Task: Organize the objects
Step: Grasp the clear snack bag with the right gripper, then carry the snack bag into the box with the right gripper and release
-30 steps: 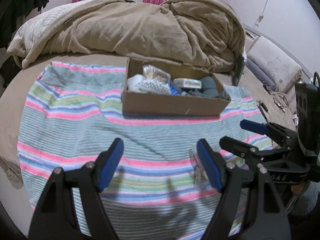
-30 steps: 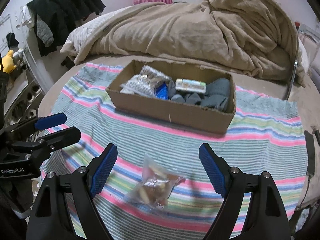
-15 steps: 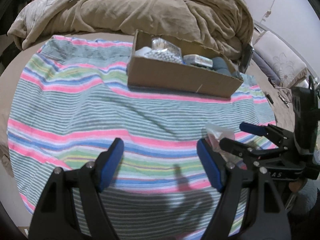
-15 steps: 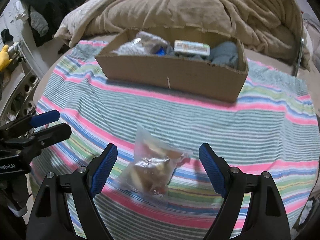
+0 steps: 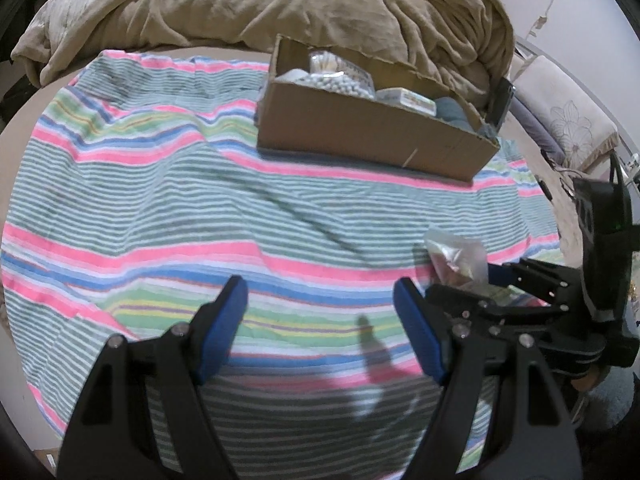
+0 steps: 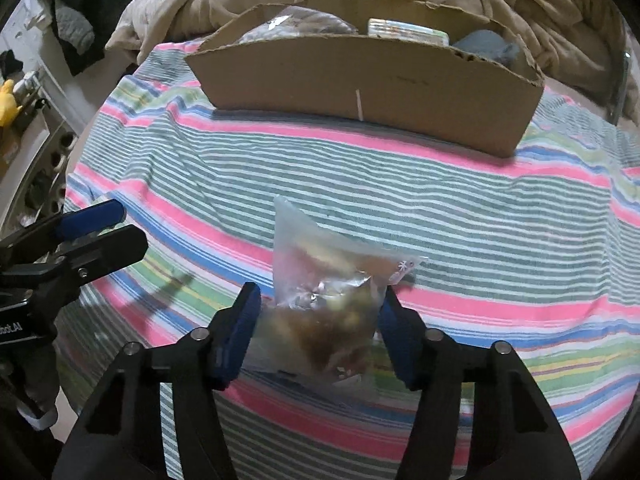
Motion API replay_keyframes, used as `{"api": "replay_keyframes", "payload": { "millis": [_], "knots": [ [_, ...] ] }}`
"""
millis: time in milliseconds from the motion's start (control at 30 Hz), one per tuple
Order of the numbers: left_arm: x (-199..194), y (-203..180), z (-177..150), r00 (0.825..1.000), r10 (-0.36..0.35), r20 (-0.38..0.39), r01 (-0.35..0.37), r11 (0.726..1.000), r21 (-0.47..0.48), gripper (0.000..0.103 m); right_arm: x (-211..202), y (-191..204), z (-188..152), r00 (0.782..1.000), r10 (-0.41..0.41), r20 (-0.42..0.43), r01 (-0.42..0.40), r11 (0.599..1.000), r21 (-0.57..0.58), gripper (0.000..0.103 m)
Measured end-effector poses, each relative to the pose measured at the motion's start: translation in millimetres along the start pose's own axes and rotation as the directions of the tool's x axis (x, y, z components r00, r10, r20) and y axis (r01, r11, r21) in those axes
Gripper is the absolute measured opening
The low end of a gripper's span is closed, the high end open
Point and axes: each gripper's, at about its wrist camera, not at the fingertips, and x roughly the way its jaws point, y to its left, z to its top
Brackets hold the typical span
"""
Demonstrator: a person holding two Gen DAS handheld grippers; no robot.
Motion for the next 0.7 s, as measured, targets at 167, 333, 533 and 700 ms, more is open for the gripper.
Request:
{"api": "replay_keyframes", "payload": {
  "millis": [167,333,533,700],
  "knots": [
    [0.7,-1.5,3.5,1.0,0.004,0.001,-0.004,1.0,0.002,0.077,-8.3,-4.5,3.2,1.0,0.014,0.018,-0.014,1.0,0.002,0.055],
    [-0.6,-2.0,10.4,1.0,0.008,0.012,-0.008,1.0,0.003,0.077,-15.6,-6.0,11.7,0.999,0.021,0.041,-0.021,1.0,0.006,0.055],
    [-4.3,-3.3,21.3,0.999,0.013,0.031,-0.014,1.0,0.012,0.077,-25.8,-9.4,25.2,0.997,0.024,0.074,-0.024,1.0,0.005,0.055],
    [-6.3,-2.6,35.1,0.999,0.02,0.049,-0.021,1.0,0.019,0.077,-34.5,-12.4,39.6,0.994,0.025,0.108,-0.025,1.0,-0.003,0.055]
  ]
}}
